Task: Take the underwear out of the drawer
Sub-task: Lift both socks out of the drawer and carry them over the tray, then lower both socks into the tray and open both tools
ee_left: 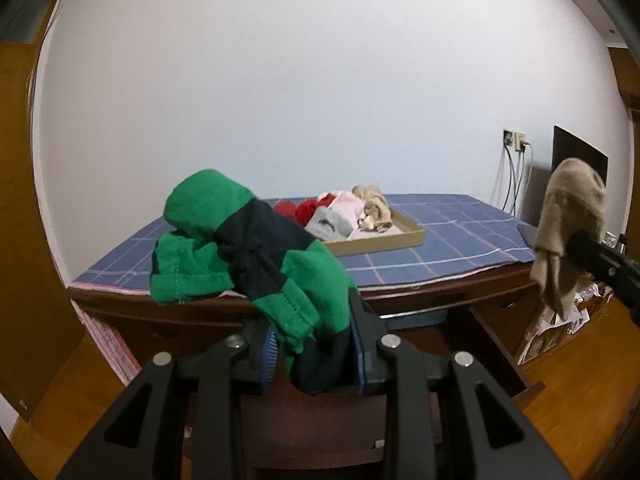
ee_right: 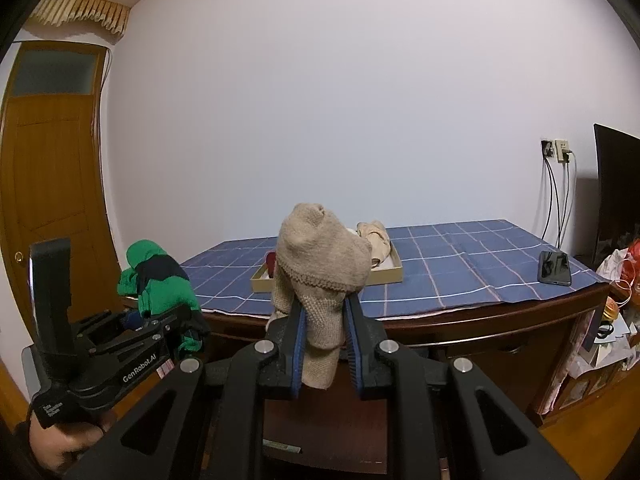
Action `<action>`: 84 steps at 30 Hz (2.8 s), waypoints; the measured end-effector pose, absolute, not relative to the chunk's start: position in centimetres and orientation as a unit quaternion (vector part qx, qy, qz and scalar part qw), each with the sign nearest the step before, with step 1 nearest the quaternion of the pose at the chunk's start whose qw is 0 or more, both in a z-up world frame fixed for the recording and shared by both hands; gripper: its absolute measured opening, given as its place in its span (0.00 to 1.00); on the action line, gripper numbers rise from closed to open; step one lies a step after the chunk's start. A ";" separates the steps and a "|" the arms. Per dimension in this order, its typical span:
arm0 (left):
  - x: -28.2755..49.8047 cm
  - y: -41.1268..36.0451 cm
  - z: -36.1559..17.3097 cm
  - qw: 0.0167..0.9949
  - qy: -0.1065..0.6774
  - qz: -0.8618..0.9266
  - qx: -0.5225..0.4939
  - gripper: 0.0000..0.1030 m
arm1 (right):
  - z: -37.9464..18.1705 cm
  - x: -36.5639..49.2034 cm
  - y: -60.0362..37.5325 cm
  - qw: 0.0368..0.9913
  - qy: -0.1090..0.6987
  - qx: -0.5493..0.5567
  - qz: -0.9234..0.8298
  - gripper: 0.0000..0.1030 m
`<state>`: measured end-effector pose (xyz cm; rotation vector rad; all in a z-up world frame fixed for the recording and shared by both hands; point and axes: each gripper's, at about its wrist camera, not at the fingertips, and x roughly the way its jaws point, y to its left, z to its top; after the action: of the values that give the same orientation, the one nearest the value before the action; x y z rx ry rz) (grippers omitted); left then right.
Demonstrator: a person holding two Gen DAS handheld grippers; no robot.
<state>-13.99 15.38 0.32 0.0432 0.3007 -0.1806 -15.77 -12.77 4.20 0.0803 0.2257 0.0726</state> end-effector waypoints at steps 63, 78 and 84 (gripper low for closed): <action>3.7 7.0 3.3 0.978 0.151 -0.126 0.072 0.27 | 6.5 3.9 -16.8 0.987 0.159 0.038 0.001 0.20; 6.7 5.9 2.1 0.977 0.161 -0.123 0.072 0.27 | 5.6 6.4 -17.1 0.984 0.176 0.037 -0.010 0.20; 7.4 6.1 1.8 0.977 0.164 -0.119 0.071 0.27 | 5.6 6.7 -16.9 0.983 0.182 0.035 -0.014 0.20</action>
<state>7.40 6.06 1.78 0.1433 0.3306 -0.2390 6.69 -16.91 5.55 0.0699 0.3667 -0.0287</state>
